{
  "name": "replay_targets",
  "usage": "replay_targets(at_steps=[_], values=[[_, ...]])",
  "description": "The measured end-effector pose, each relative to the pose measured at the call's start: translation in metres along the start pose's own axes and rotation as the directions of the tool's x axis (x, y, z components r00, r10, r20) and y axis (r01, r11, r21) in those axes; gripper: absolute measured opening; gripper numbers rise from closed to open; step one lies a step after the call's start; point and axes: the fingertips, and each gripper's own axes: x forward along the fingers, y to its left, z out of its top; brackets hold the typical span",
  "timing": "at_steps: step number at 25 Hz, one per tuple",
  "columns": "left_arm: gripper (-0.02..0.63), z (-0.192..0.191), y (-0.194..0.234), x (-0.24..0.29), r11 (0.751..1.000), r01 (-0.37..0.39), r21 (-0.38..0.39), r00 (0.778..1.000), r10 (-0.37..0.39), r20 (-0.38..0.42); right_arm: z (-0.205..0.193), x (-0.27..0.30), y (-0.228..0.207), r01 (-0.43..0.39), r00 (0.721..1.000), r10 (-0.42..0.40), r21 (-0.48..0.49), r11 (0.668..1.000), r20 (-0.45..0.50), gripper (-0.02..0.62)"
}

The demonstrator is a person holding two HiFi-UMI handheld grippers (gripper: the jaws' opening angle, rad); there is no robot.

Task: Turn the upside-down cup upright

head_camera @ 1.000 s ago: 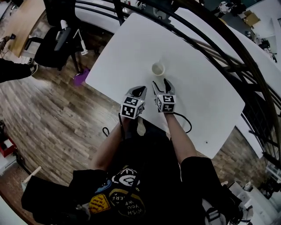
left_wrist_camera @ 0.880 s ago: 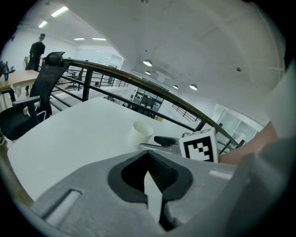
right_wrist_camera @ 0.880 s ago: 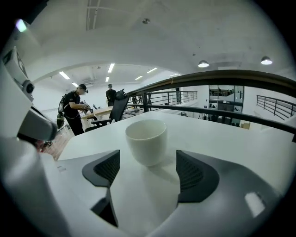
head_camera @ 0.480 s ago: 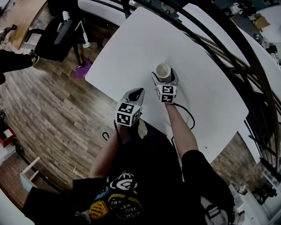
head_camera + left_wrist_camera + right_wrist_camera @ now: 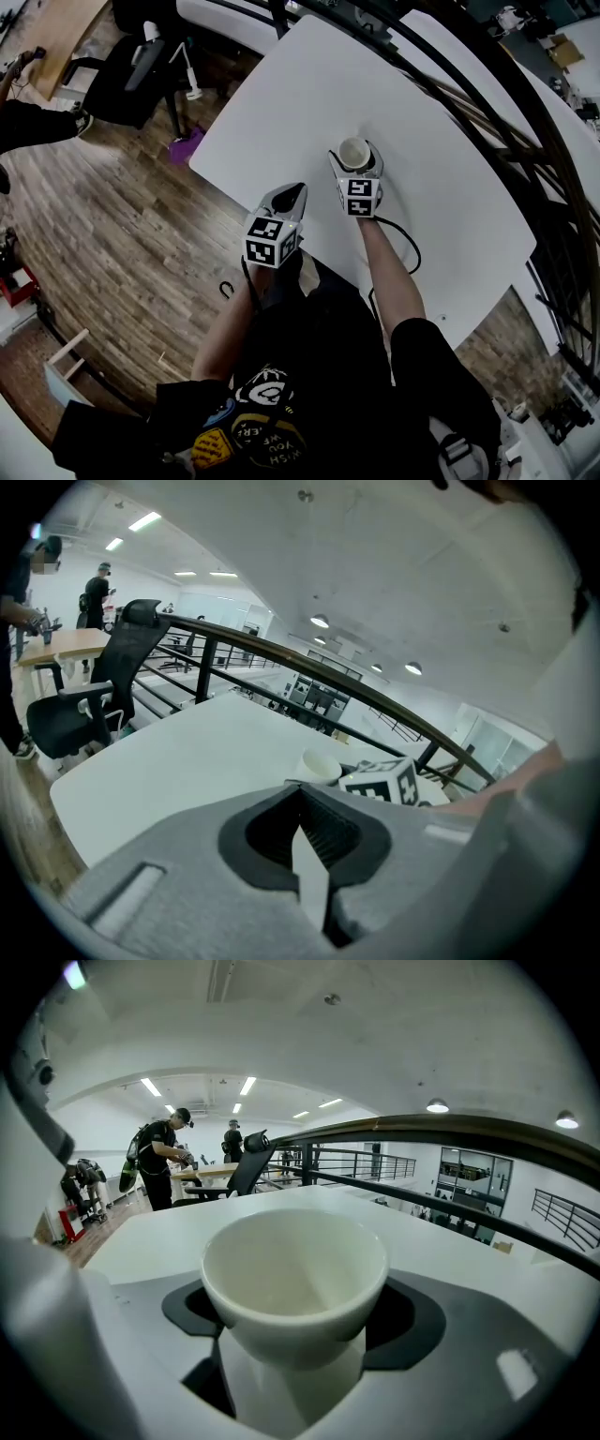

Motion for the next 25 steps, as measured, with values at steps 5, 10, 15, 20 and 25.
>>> replay_targets(at_steps=[5,10,15,20,25], values=[[0.022,0.032,0.002,0.009,0.999,0.026,-0.042,1.0,-0.025,0.012,0.026,-0.039,0.028,-0.089,0.993,0.094,-0.072,0.993,0.066,0.411],[0.164,0.05,-0.028,0.026,0.994,0.101,0.029,0.994,-0.1,-0.04,0.055,-0.088,0.063,-0.158,0.975,0.181,-0.166,0.973,0.129,0.411],[0.17,0.047,-0.068,0.031,0.971,0.236,0.027,0.965,-0.231,-0.126,0.075,-0.124,0.076,-0.173,0.971,0.211,-0.283,0.943,0.112,0.411],[0.08,0.041,-0.079,0.033,0.975,0.201,0.099,0.961,-0.177,-0.211,0.079,-0.143,0.072,-0.119,0.983,0.162,-0.358,0.926,0.092,0.411],[0.055,0.038,-0.086,0.028,0.968,0.24,0.074,0.944,-0.215,-0.252,0.078,-0.156,0.069,-0.142,0.981,0.182,-0.387,0.911,0.07,0.413]])
